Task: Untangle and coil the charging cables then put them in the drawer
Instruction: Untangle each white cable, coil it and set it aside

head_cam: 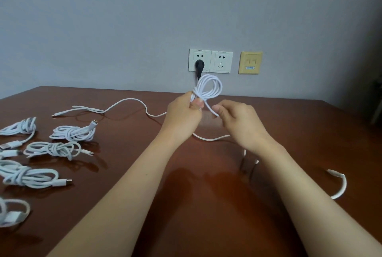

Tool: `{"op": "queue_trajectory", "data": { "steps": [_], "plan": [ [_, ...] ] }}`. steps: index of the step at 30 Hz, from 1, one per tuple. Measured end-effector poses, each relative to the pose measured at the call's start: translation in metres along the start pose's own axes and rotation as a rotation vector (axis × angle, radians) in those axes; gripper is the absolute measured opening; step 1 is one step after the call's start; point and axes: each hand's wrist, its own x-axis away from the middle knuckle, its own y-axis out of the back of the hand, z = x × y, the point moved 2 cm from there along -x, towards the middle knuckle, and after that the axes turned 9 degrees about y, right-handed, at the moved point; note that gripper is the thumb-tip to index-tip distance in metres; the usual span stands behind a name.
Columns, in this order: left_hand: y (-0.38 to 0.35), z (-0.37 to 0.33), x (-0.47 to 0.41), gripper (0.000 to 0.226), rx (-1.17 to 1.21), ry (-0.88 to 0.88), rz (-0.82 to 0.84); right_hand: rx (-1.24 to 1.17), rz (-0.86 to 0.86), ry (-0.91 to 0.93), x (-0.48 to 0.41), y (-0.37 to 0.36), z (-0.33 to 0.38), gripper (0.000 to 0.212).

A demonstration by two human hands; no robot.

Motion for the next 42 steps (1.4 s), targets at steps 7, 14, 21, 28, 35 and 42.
{"op": "queue_trajectory", "data": {
  "steps": [7, 14, 21, 28, 35, 42],
  "plan": [
    [0.002, 0.006, 0.001, 0.019, -0.283, 0.084, -0.032, 0.444, 0.185, 0.289, 0.006, -0.004, 0.034, 0.021],
    [-0.011, 0.017, 0.002, 0.011, -0.552, 0.062, 0.272, 0.489, 0.136, 0.258, 0.008, 0.001, 0.026, 0.024],
    [-0.017, 0.018, 0.009, 0.017, -0.635, 0.015, 0.544, 0.367, 0.148, 0.216, 0.008, 0.002, 0.017, 0.013],
    [-0.021, 0.009, 0.019, 0.013, -0.537, -0.075, 0.674, -0.05, 0.107, -0.034, 0.005, 0.013, -0.004, 0.013],
    [-0.022, 0.001, 0.023, 0.022, -0.38, -0.202, 0.685, -0.488, 0.279, -0.253, 0.009, 0.028, -0.017, 0.011],
    [-0.011, 0.001, 0.012, 0.034, -0.031, -0.137, 0.512, -0.599, 0.118, -0.319, 0.01, 0.022, -0.023, 0.043]
  ]
}}
